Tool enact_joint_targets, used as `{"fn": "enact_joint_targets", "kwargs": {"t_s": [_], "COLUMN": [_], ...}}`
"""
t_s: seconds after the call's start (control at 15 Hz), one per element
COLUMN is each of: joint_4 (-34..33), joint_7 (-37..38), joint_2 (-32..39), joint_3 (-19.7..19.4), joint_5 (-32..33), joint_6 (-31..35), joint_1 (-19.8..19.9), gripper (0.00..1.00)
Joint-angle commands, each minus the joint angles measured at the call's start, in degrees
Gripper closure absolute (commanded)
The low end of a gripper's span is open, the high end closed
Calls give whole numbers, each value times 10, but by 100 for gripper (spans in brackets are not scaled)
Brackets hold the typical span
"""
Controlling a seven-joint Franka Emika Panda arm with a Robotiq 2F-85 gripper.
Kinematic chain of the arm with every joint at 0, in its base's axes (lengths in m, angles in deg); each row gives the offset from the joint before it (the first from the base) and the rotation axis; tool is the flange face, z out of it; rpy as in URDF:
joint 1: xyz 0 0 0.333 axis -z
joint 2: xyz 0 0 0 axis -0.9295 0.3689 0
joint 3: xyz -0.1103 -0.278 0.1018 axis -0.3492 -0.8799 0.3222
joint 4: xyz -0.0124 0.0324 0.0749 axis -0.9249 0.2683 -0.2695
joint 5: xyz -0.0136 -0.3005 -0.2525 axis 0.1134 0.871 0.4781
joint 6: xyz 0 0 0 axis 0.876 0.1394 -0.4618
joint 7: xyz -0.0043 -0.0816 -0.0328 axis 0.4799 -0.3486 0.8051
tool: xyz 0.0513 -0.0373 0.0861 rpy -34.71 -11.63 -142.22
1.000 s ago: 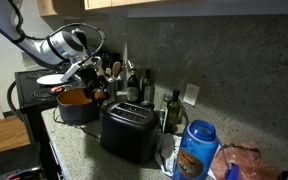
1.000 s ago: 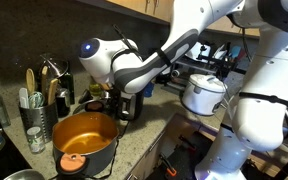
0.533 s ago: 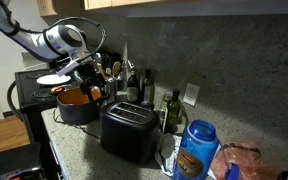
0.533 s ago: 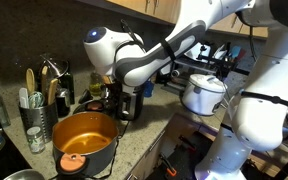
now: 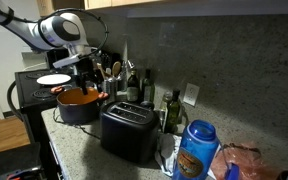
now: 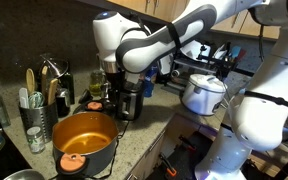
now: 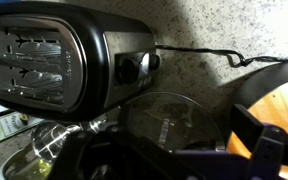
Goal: Pull the toaster lever up
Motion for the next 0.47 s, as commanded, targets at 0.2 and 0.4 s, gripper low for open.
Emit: {"fn": "enact_joint_targets", "kwargs": {"t_s": [0.2, 0.4], "joint_4": [12, 21], "joint_7": [-62, -66], "joint_2": [-25, -31], "joint_3": [-7, -9], "joint_5": [-48, -49], "joint_6": [0, 0], "joint_1": [12, 14], "gripper": [0, 0]}}
